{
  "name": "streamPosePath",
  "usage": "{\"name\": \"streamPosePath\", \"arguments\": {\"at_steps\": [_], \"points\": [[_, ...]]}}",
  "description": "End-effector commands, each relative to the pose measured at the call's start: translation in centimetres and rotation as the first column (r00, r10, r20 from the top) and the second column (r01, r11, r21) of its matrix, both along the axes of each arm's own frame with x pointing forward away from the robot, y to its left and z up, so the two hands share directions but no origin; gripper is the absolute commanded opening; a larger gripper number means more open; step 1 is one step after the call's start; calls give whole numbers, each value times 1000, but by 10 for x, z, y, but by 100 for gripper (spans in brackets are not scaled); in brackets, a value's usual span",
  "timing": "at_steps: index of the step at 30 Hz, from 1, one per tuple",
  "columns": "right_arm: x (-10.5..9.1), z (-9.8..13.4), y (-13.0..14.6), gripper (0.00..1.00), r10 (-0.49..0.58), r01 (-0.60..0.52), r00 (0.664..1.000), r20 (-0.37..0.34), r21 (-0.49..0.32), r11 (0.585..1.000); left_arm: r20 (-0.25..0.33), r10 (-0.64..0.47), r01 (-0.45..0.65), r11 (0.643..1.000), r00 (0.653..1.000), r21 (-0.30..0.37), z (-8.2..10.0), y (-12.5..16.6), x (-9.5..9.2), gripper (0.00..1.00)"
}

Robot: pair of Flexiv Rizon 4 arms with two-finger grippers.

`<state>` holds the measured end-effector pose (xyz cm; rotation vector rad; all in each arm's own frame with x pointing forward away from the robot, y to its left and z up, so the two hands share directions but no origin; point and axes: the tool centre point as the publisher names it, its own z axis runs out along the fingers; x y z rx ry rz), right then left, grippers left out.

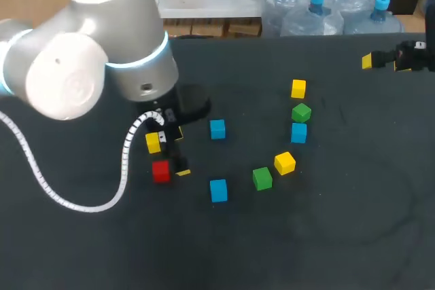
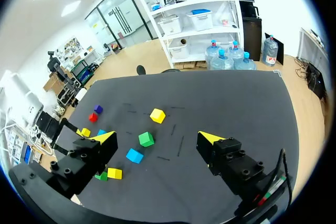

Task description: Place the blue cubes, place green cubes on the blue cubes, place the yellow cubes on the green cubes, then place the red cubes on the yellow cubes, and place purple cube on the red cubes.

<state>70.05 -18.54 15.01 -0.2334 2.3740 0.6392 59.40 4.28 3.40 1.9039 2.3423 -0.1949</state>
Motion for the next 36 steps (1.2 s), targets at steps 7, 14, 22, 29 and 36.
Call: {"name": "streamPosePath", "arguments": {"at_steps": [7,14,22,29,36], "points": [[-24,5,37,100,382,-375,923,42,-119,919,7,-2,2,999,1000,-33,0,3,-2,100],[-40,-7,54,100,588,-579,809,-18,-197,791,7,-2,2,999,1000,-33,0,3,-2,100],[-42,-26,79,100,659,-657,749,-70,-201,726,7,-2,2,999,1000,-33,0,3,-2,100],[-40,-33,89,100,680,-678,730,-68,-191,710,7,-2,2,999,1000,-33,0,3,-2,100],[-30,-45,90,100,649,-650,757,-67,-166,741,7,-2,2,999,1000,-33,0,3,-2,100]]}}
